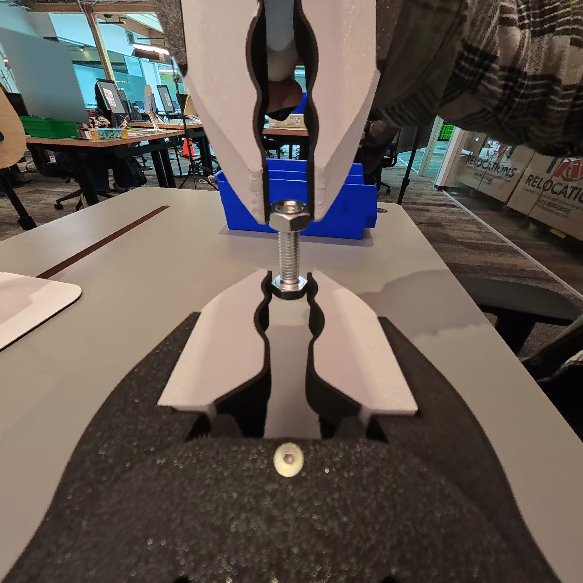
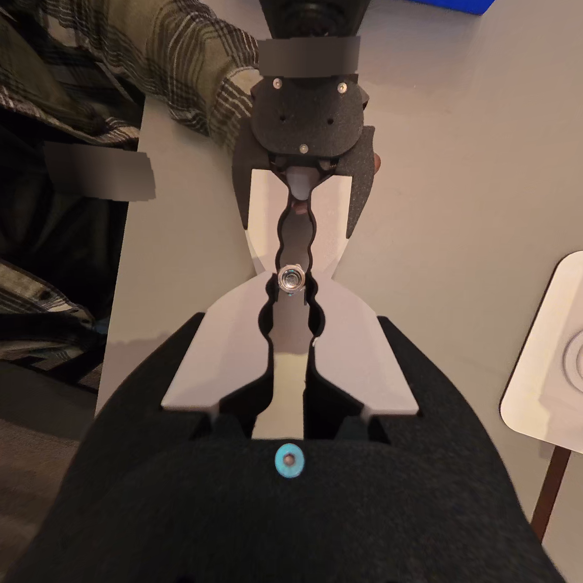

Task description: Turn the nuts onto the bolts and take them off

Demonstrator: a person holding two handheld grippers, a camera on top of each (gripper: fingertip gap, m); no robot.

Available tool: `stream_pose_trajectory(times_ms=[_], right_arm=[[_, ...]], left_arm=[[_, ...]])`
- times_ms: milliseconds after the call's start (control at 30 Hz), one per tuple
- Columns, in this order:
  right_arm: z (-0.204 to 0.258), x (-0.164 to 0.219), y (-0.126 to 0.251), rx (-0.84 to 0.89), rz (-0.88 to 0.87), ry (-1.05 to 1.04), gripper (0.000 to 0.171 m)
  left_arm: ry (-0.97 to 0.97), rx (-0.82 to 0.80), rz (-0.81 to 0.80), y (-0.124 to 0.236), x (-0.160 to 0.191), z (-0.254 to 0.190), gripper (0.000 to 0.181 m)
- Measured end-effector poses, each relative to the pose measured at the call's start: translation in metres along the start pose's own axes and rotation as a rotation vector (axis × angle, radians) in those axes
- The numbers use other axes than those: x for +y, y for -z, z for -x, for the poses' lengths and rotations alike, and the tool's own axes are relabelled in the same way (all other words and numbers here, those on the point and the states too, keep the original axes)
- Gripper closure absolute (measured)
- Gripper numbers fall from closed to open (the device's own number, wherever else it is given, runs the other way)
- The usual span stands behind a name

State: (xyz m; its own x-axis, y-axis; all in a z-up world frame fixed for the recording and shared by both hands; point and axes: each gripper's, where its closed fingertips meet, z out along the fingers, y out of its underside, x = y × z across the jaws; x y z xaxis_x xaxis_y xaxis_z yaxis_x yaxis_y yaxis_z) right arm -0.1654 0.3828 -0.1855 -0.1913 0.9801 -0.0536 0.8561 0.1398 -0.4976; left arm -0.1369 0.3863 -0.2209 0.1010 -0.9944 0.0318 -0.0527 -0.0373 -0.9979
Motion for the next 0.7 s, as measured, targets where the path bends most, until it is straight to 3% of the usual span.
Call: stream_pose_trajectory(times_ms=[433, 700], right_arm=[[-0.012, -0.005, -0.002, 0.138, -0.05, -0.33, 0.154], [-0.011, 0.001, -0.006, 0.147, -0.055, -0.286, 0.149]], left_arm=[[-0.032, -0.161, 0.003, 0.003, -0.001, 0.016, 0.161], [-0.012, -0.146, 0.006, 0.003, -0.001, 0.016, 0.161]])
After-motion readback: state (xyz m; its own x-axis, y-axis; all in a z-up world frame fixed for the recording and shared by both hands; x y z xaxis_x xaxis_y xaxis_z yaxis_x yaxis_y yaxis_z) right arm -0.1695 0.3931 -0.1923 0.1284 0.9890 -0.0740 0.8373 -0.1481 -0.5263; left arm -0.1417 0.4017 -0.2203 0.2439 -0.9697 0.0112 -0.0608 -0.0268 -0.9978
